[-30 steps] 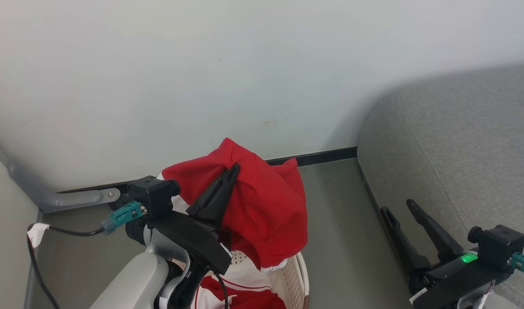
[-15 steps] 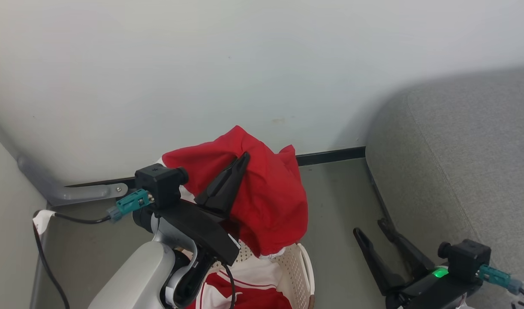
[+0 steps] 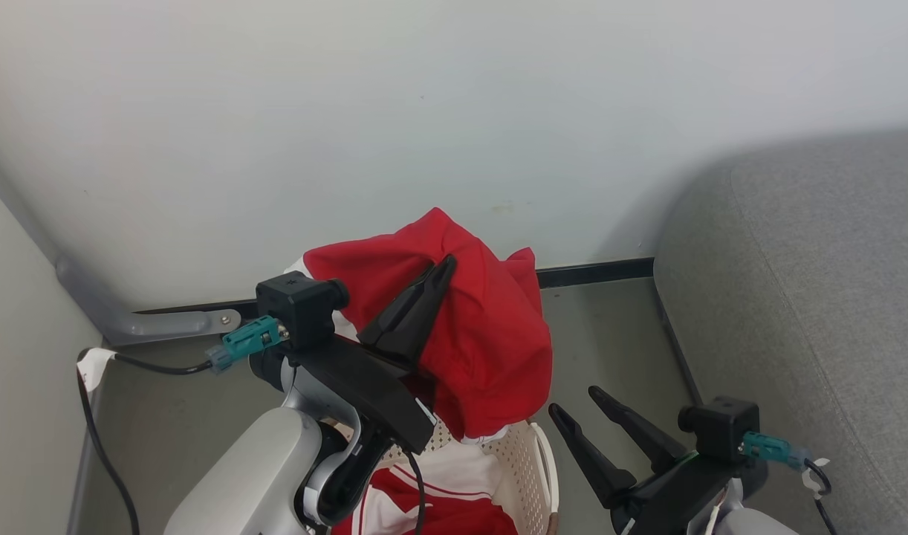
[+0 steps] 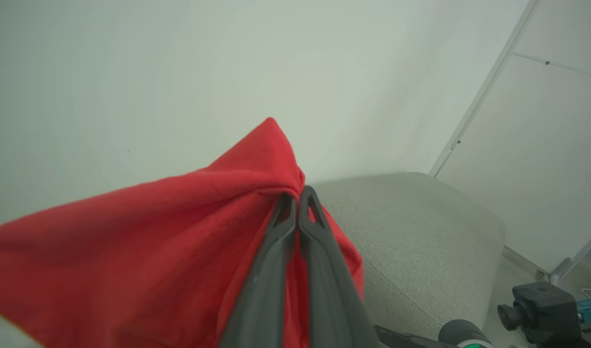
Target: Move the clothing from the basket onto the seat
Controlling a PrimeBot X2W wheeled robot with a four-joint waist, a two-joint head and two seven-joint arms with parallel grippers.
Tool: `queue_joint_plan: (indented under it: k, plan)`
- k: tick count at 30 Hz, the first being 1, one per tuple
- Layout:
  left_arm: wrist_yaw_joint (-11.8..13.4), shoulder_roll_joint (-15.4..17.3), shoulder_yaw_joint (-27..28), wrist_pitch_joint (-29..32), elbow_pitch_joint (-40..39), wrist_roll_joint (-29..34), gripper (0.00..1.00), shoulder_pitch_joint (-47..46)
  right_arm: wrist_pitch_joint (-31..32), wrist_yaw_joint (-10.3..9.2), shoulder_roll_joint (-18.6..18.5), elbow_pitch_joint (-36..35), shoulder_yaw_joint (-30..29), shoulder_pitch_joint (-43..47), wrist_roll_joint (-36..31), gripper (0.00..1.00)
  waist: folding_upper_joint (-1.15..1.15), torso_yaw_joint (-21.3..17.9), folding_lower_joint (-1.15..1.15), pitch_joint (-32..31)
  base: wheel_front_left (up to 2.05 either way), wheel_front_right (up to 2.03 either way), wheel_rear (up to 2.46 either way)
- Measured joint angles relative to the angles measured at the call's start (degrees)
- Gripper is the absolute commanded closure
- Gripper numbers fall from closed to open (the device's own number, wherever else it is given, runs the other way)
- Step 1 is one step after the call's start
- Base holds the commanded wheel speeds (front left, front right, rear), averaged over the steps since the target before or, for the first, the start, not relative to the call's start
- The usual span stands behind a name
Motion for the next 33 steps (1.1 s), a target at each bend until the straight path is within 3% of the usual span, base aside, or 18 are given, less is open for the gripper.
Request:
queue_joint_plan:
  k: [13,33]
  plan:
    - [-0.4,-0.6,-1.2,0.5,-0.8,0.0,1.00,-0.1,3.0,3.64,3.5,10.1,0.0,-5.5,6.2,0.00,0.00,1.0,0.00,0.4,0.00,0.00,0.00]
    - [-1.0,-2.4,-2.9,1.6,-1.0,0.4,1.00,-2.5,9.6,3.82,8.1,14.3,9.5,-18.2,15.8,0.00,0.00,5.6,0.00,1.8,0.00,0.00,0.00]
